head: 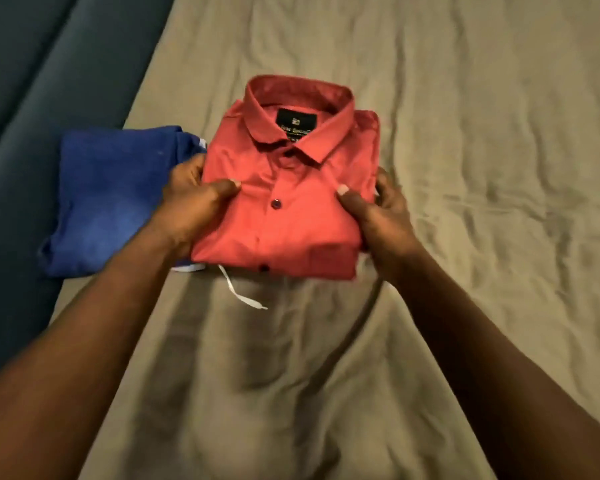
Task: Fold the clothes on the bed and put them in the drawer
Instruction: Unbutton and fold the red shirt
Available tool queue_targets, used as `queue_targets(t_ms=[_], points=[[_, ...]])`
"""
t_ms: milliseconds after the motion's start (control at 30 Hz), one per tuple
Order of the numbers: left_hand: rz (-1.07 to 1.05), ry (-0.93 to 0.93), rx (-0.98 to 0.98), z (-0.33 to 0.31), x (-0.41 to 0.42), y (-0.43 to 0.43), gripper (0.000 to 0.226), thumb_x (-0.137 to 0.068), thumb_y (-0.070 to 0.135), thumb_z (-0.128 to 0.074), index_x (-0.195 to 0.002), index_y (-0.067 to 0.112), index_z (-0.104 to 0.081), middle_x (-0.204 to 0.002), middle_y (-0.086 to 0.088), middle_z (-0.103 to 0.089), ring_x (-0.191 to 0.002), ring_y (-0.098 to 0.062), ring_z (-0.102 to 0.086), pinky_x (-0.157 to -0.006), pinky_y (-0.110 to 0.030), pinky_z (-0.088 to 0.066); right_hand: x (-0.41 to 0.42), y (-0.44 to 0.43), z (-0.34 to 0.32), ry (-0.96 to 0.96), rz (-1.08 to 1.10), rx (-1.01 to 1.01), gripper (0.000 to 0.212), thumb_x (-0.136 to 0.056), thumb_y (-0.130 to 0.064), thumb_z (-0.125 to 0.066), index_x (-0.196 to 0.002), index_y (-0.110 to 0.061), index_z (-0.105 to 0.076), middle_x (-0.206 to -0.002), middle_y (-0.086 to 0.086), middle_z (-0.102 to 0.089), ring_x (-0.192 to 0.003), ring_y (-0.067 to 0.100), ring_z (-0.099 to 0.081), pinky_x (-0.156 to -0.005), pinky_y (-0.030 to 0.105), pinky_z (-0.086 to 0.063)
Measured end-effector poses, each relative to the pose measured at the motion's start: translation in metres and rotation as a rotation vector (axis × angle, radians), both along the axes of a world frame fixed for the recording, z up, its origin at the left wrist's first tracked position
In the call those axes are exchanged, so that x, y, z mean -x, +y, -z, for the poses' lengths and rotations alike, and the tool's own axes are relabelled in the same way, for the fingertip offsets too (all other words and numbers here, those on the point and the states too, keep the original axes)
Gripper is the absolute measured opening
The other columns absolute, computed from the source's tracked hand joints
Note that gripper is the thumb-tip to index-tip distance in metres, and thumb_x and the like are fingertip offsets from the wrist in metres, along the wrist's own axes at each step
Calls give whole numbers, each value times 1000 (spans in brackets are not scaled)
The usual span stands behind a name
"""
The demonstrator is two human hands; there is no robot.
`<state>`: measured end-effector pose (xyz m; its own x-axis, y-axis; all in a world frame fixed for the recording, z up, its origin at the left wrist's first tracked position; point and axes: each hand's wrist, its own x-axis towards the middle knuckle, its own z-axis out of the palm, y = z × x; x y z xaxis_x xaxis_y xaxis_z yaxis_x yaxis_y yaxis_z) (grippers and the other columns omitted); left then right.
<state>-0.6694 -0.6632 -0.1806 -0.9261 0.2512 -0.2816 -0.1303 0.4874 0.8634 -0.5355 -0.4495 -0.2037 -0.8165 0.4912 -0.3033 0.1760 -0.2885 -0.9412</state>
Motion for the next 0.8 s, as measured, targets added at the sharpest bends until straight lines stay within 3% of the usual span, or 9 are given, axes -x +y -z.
queue_targets(t_ms=[67, 133, 233, 333, 433, 533, 667, 800], points=[[110, 0, 270, 26, 22, -13, 71, -74, 36, -77, -140, 25, -53, -133, -1, -65, -120, -27, -62, -104, -42, -50, 24, -14, 31, -58, -71, -3, 48, -93, -4, -71, -134, -20, -52, -119, 7, -69, -94, 16, -69, -77, 26, -58], [249, -37, 425, 54, 24, -24, 95, -76, 48, -78, -156, 22, -33, -149, -6, -53, -130, -30, -56, -111, -43, -45, 25, -28, 67, -184, -198, -141, 65, -84, -16, -80, -141, -17, -49, -123, 4, -66, -106, 21, -67, -87, 29, -58], [285, 14, 494, 87, 17, -34, 96, -80, 61, -69, -159, 25, -28, -153, -12, -50, -133, -36, -54, -112, -50, -44, 11, -41, 100, -278, -207, -314, 83, -71, -39, -80, -145, -21, -47, -135, 3, -63, -120, 24, -63, -106, 44, -50], [115, 224, 570, 94, -6, -32, 81, -92, 51, -66, -159, 25, -28, -157, -17, -40, -141, -41, -42, -115, -55, -38, 5, -46, 100, -250, -47, -268, 87, -70, -50, -75, -147, -24, -45, -128, 0, -66, -112, 20, -67, -102, 47, -53], [-28, 520, 514, 79, -75, -24, 70, -98, 45, -61, -157, 17, -35, -167, -16, -21, -153, -37, -24, -118, -56, -29, -29, -49, 94, -204, 78, -346, 70, -83, -33, -68, -147, -23, -42, -115, 4, -65, -98, 22, -68, -94, 49, -55], [-9, 599, 388, 76, -159, -6, 66, -96, 46, -57, -151, 11, -44, -168, -17, -20, -155, -35, -21, -118, -55, -29, -106, -45, 95, -133, 179, -508, 55, -89, -17, -62, -141, -29, -48, -125, 1, -62, -112, 15, -65, -98, 46, -55], [296, 578, 355, 91, -269, 49, 65, -93, 49, -54, -147, 12, -51, -168, -13, -24, -155, -35, -23, -115, -59, -34, -242, -8, 94, -234, 323, -661, 49, -91, -6, -62, -131, -34, -55, -120, -19, -57, -112, 7, -62, -93, 40, -56], [663, 548, 250, 104, -357, 146, 68, -90, 51, -56, -145, 11, -54, -170, -12, -17, -158, -33, -15, -115, -58, -35, -375, 49, 93, -421, 482, -703, 47, -90, 2, -62, -126, -27, -61, -117, -14, -59, -110, 6, -63, -89, 33, -55]])
